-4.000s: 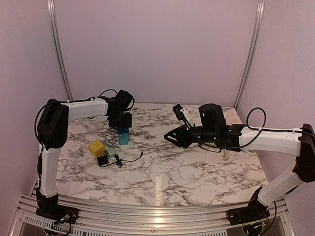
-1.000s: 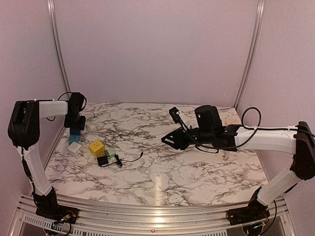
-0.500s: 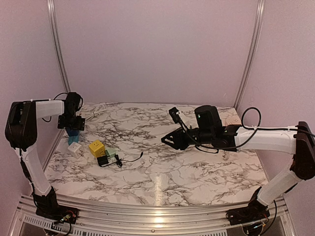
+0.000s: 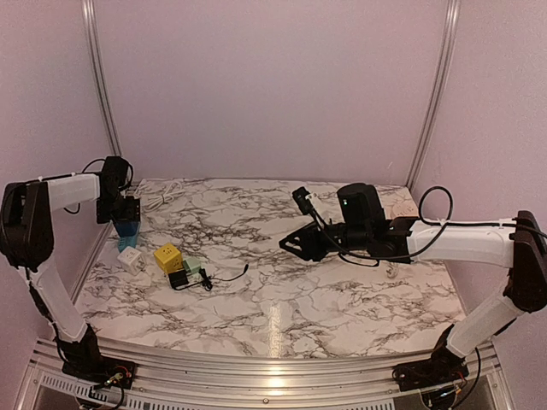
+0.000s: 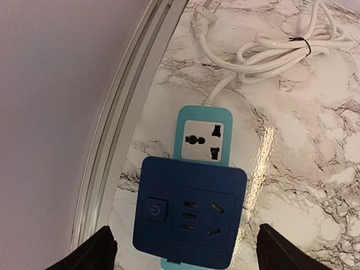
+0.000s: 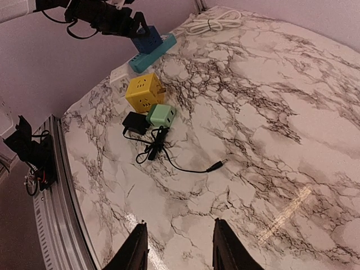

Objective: Insert the plug

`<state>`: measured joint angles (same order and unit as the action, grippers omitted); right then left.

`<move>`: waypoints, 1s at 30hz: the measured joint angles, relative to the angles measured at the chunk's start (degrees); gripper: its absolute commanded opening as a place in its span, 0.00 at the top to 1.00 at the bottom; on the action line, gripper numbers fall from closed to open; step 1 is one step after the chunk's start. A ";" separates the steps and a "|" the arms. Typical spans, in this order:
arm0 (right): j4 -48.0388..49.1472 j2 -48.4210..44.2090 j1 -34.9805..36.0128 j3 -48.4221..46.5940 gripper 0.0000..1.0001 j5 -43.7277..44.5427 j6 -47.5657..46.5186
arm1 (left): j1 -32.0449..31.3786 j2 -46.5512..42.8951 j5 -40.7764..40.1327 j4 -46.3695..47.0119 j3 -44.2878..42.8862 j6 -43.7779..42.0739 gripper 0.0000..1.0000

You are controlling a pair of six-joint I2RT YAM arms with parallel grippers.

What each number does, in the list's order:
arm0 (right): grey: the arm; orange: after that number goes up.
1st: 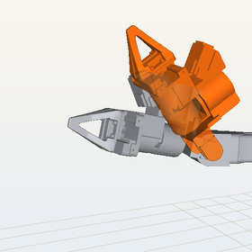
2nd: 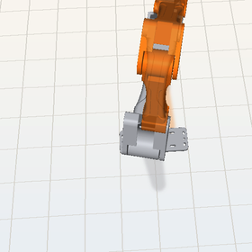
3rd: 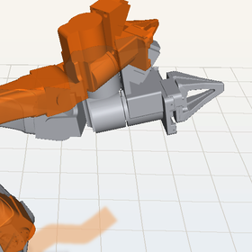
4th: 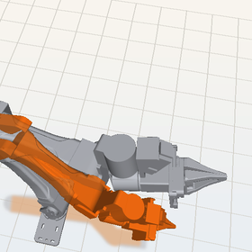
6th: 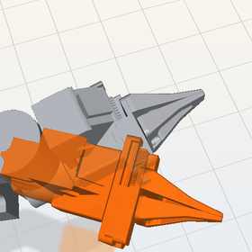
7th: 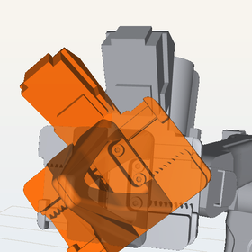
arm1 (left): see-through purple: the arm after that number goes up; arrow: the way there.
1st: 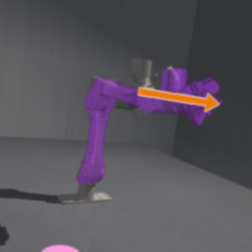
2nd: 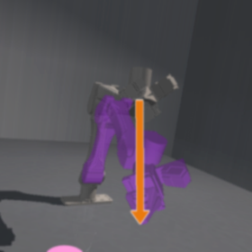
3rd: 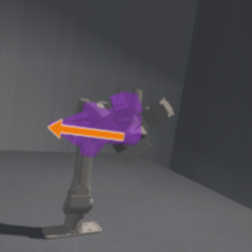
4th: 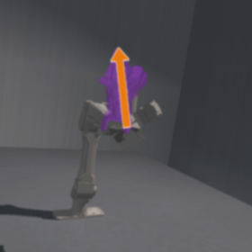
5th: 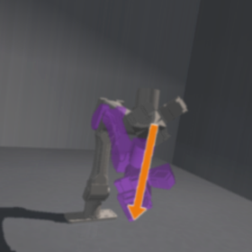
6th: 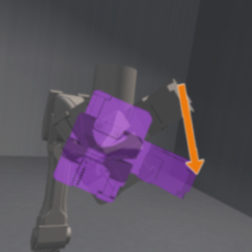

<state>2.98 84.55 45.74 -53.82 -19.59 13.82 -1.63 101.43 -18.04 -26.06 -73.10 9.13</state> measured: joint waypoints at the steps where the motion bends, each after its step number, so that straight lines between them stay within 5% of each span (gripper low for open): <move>1: 0.00 0.00 0.00 0.00 0.63 -0.04 0.00 | 0.20 -0.87 0.85 0.50 0.52 0.37 0.17; 6: 0.28 0.33 0.02 0.00 0.63 -0.50 0.04 | 0.28 -5.75 5.03 3.06 1.60 1.44 0.45; 12: 0.90 0.92 0.02 0.00 0.63 -0.74 0.09 | 0.20 -7.26 8.09 5.81 1.36 2.10 1.00; 30: 1.27 1.09 0.24 0.09 0.63 -0.74 0.31 | -0.09 0.98 8.57 6.10 0.63 5.68 1.00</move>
<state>4.25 85.65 45.98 -53.74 -20.34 14.13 -1.72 102.41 -9.47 -19.97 -72.47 14.81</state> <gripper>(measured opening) 0.367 0.003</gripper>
